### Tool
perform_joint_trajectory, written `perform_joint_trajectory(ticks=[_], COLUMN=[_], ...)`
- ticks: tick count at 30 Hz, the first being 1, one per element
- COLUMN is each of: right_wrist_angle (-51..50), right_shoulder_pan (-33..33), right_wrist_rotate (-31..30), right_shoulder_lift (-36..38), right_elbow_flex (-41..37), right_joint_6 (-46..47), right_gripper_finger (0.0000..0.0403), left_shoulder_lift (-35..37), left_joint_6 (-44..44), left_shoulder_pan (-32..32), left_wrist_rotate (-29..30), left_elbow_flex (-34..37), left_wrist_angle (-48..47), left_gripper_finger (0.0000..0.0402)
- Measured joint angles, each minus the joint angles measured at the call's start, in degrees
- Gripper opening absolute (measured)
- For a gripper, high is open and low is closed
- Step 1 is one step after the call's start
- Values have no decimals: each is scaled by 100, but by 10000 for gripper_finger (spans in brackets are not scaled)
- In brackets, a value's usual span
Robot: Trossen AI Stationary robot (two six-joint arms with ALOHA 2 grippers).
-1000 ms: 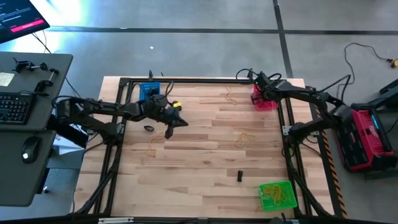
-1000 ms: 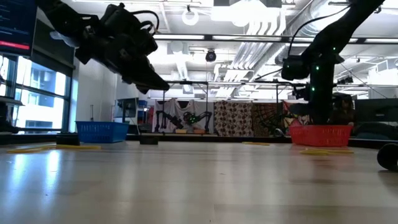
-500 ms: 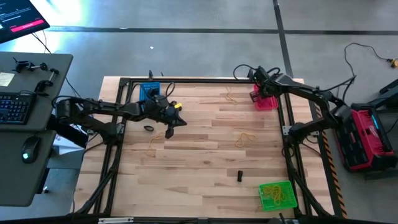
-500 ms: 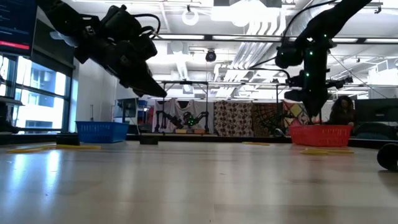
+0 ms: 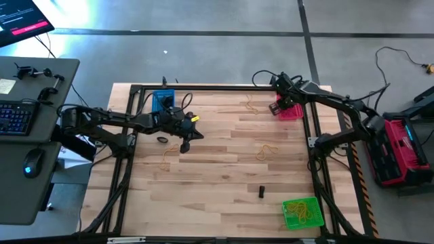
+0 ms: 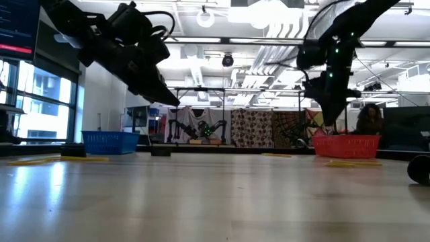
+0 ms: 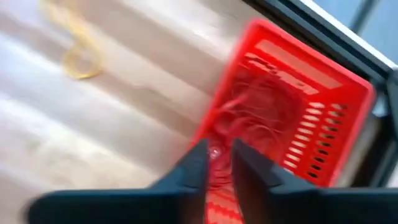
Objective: Sort rubber bands into baskets
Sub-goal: Put the black rubber band into the blue bin
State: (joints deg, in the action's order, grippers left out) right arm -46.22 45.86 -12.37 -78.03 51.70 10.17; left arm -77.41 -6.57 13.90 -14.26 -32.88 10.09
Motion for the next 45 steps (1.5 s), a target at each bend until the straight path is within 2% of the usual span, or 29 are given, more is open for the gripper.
perform_joint_trajectory(ticks=[2,3,5,7,11,15,18,22,25,29,37,45], right_wrist_angle=[12,10,9,-11,41,274,527,940,1339,2054,3520,4592], right_shoulder_pan=[-243,-382,-693,-1032,-1691,-2293,-2708,-3240,-3658,-4132,-4850,-5330], right_wrist_rotate=[53,53,91,106,25,-267,-371,-387,-613,-882,-1187,-1459], right_shoulder_lift=[150,237,439,642,959,1101,1105,1092,1092,1089,1083,1085], right_elbow_flex=[0,0,0,0,0,0,0,0,0,-134,-1003,-1572], right_joint_6=[-59,-46,89,237,651,984,1076,1075,927,716,780,780], right_gripper_finger=[17,11,23,38,47,41,37,34,34,34,34,34], left_shoulder_lift=[0,0,0,0,-7,-7,-7,-87,-322,-724,-1242,-1839], left_joint_6=[-2,-6,-8,87,-5,-123,-310,-592,-851,-1197,-1816,-1951], left_shoulder_pan=[-46,-69,-104,-142,-200,-153,-1,270,539,797,1077,1593], left_wrist_rotate=[-2,-2,97,514,1724,2398,2372,2011,1774,1705,1817,1685], left_elbow_flex=[0,0,0,2,-47,-162,-338,-660,-937,-1193,-1605,-2113], left_wrist_angle=[0,-2,-2,-29,-553,-1135,-1496,-2000,-2387,-2637,-2775,-3250], left_gripper_finger=[0,0,0,1,20,58,89,121,138,149,160,187])
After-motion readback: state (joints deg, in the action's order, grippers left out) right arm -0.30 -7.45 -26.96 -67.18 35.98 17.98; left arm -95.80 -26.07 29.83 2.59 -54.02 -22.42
